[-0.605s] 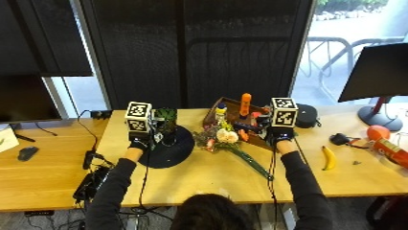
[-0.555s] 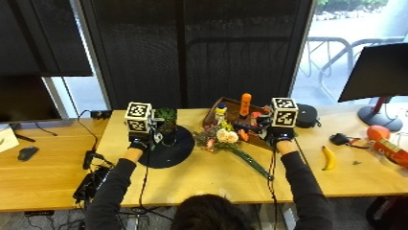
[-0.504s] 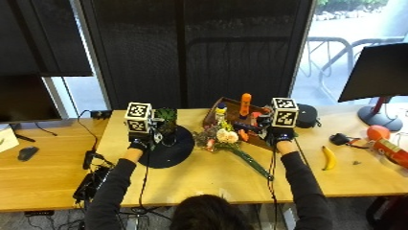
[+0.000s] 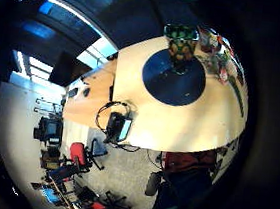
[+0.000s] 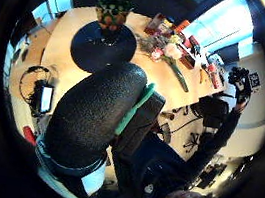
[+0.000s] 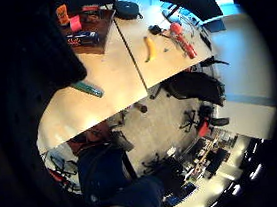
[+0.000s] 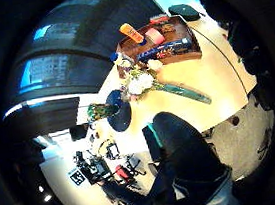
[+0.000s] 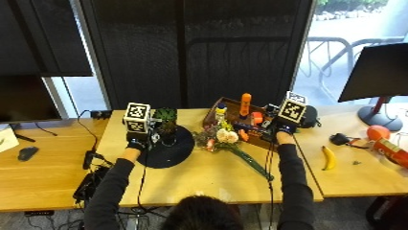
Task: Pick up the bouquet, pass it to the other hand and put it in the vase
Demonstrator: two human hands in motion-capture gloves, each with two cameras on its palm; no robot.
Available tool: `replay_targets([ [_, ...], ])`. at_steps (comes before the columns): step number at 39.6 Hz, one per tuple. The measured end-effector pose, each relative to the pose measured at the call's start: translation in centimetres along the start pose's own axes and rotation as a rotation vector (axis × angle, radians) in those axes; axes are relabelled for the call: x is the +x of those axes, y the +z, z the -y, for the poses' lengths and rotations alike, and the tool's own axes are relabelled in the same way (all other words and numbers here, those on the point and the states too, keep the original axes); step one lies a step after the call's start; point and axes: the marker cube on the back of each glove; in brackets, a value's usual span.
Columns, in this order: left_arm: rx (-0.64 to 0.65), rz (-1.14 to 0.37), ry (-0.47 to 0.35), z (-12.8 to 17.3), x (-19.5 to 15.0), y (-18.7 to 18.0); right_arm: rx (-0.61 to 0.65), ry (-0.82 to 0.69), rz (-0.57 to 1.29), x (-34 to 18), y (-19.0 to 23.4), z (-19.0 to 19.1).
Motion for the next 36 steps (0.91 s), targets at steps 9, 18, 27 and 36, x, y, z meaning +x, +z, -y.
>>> replay_targets([
  [9,-0.001,0.036,-0.003,0.3,-0.4,1.2,-0.064,0.116,-0.092,0.5,3.5,2.8],
  [18,0.055,0.063,0.05,0.5,0.8,2.3,-0.263,0.162,-0.023,1.4,7.9,2.9],
  [27,0.018,0.058,0.077,0.3,1.8,3.9,-0.204,0.144,-0.017,2.3,18.4,7.5],
  [36,-0.022,0.075,0.073,0.5,1.5,5.6,-0.206,0.142,0.019,2.7,23.2,6.8],
])
